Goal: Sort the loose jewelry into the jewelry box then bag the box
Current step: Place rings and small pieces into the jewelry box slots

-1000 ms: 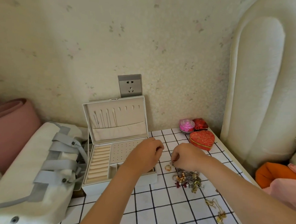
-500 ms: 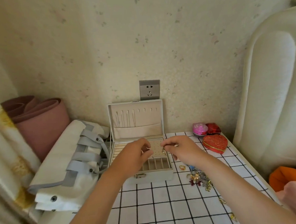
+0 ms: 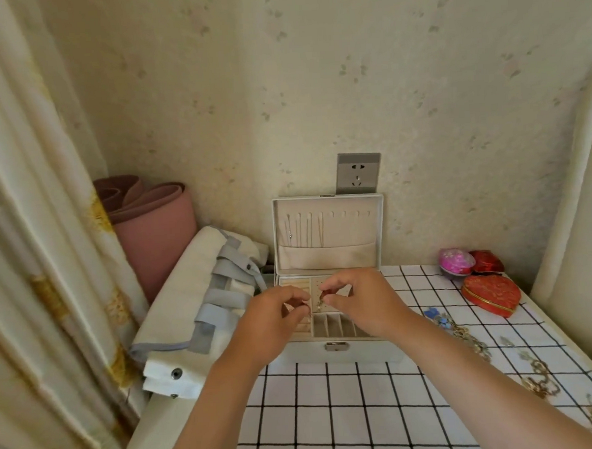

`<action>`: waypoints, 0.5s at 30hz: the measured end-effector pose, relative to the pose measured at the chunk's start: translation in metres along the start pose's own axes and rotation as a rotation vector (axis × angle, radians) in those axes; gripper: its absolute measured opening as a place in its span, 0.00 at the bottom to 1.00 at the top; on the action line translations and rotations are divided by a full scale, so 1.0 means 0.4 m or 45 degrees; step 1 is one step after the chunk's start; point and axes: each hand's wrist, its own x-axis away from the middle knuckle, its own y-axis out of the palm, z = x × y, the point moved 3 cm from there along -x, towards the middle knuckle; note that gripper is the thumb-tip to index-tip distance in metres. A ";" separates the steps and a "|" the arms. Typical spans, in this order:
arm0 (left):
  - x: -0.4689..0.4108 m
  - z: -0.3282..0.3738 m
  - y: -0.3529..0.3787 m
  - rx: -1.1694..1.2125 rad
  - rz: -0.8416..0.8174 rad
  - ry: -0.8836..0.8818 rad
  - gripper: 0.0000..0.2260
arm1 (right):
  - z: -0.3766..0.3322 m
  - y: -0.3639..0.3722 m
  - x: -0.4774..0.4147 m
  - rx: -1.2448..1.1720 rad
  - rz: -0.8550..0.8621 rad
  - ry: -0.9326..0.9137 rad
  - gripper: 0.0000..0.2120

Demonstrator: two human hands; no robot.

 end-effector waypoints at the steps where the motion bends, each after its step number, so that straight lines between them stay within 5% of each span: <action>1: -0.001 -0.006 0.002 -0.002 -0.010 -0.022 0.08 | -0.001 0.010 -0.005 0.031 -0.008 -0.005 0.08; 15: -0.001 -0.031 0.053 -0.018 -0.159 -0.041 0.08 | 0.037 0.069 -0.032 0.417 -0.115 -0.038 0.05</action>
